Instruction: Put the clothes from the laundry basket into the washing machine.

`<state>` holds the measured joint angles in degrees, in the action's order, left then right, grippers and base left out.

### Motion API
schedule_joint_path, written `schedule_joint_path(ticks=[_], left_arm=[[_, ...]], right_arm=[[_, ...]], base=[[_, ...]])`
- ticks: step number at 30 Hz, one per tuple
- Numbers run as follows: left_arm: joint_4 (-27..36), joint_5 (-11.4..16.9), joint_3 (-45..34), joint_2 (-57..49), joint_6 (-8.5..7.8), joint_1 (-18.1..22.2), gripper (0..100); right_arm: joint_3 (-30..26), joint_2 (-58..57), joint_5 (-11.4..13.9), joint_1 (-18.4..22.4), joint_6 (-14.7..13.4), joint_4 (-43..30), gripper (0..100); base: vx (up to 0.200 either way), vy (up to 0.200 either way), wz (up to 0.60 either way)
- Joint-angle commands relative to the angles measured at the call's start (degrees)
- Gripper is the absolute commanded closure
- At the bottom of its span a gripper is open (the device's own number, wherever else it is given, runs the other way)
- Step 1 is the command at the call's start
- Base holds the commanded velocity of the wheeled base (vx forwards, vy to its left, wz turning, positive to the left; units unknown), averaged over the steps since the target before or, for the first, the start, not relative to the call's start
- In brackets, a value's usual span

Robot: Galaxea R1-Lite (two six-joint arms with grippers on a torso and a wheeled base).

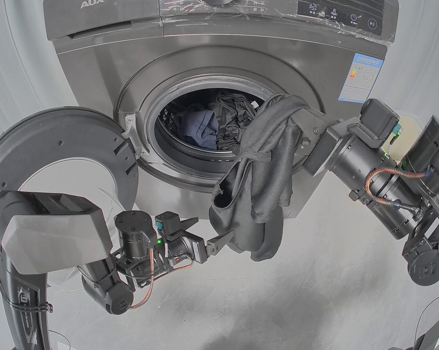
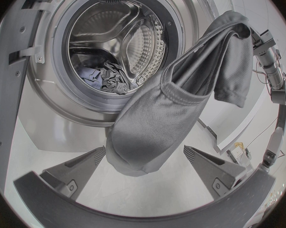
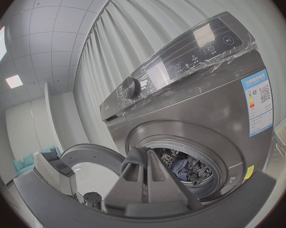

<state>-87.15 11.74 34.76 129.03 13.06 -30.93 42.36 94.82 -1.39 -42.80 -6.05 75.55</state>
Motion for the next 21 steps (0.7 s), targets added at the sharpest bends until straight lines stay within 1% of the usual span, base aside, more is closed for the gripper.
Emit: schedule_joint_path(ticks=[1,4,10,15,21], left_arm=[[0.1,-0.1,3.2,4.2,-0.93,1.1,0],[0.1,-0.5,5.2,5.5,-2.33,2.6,0],[0.0,-0.7,5.4,5.2,-2.60,3.8,0],[0.0,-0.6,5.8,5.0,-2.60,3.4,0],[0.0,0.0,8.0,6.9,-2.69,2.7,0]], right_arm=[[-0.4,0.1,0.0,0.0,0.0,0.2,100],[-0.6,0.1,0.0,0.0,0.0,0.4,100],[-1.1,0.0,0.0,-0.4,-0.2,0.6,100],[-1.1,0.2,0.0,-0.8,-0.2,0.6,100],[-1.1,0.5,0.0,-0.9,-0.2,0.6,100]], base=[[0.000,0.000,0.00],[0.000,0.000,0.00],[0.000,0.000,0.00],[0.000,0.000,0.00],[0.000,0.000,0.00]])
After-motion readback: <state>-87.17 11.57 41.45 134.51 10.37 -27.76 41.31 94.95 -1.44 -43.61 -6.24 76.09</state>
